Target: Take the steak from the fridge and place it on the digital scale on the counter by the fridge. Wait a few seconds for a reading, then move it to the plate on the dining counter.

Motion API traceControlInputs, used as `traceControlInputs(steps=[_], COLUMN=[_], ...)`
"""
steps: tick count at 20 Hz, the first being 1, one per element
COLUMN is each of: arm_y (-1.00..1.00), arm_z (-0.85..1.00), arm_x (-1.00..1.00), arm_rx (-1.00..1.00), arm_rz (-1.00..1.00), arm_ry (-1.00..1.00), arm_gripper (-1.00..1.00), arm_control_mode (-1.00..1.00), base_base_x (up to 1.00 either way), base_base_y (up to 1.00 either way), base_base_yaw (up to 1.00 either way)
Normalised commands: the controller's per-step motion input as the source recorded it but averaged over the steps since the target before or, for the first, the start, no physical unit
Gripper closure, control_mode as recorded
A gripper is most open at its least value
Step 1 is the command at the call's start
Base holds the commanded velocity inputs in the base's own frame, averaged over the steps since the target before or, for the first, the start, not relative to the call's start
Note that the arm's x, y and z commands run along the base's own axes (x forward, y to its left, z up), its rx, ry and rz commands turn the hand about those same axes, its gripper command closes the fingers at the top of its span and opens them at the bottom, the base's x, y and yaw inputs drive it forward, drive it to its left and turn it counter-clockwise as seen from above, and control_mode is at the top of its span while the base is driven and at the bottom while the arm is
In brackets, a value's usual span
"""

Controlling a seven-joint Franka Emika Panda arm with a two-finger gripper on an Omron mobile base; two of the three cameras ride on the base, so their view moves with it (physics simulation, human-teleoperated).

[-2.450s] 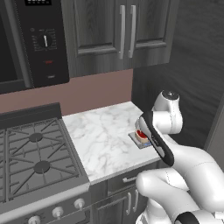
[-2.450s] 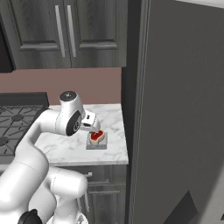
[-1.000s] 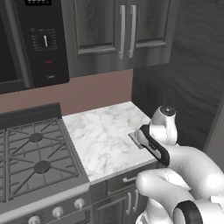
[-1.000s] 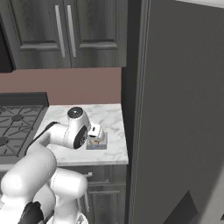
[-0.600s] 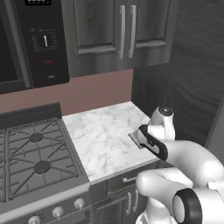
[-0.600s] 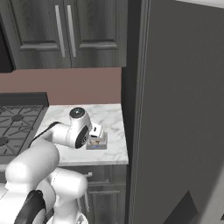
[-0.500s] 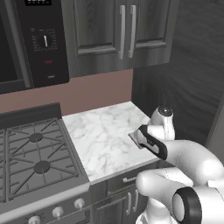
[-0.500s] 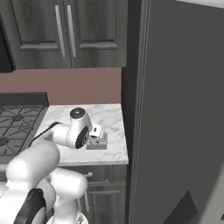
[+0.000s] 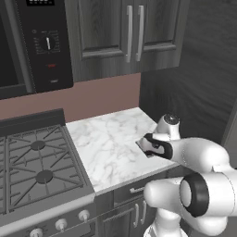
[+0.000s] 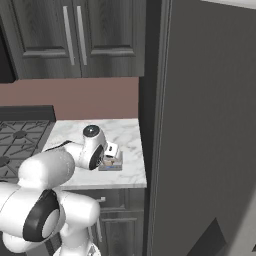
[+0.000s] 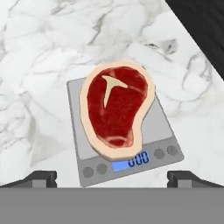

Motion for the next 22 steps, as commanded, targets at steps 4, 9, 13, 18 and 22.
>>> traceControlInputs(steps=[4, 9, 13, 18, 22], arm_y=[0.03, 0.00, 0.00, 0.00, 0.00], arm_z=[-0.15, -0.15, -0.16, -0.26, -0.30], arm_x=[0.36, 0.40, 0.32, 0.05, 0.00], arm_rx=[0.00, 0.00, 0.00, 0.00, 0.00], arm_rz=[0.00, 0.00, 0.00, -0.02, -0.03], arm_ry=[0.00, 0.00, 0.02, 0.04, 0.01], arm_gripper=[-1.00, -1.00, -1.00, -1.00, -1.00], arm_control_mode=[-1.00, -1.00, -1.00, -1.00, -1.00], base_base_x=[0.00, 0.00, 0.00, 0.00, 0.00], base_base_y=[0.00, 0.00, 0.00, 0.00, 0.00], base_base_yaw=[0.00, 0.00, 0.00, 0.00, 0.00])
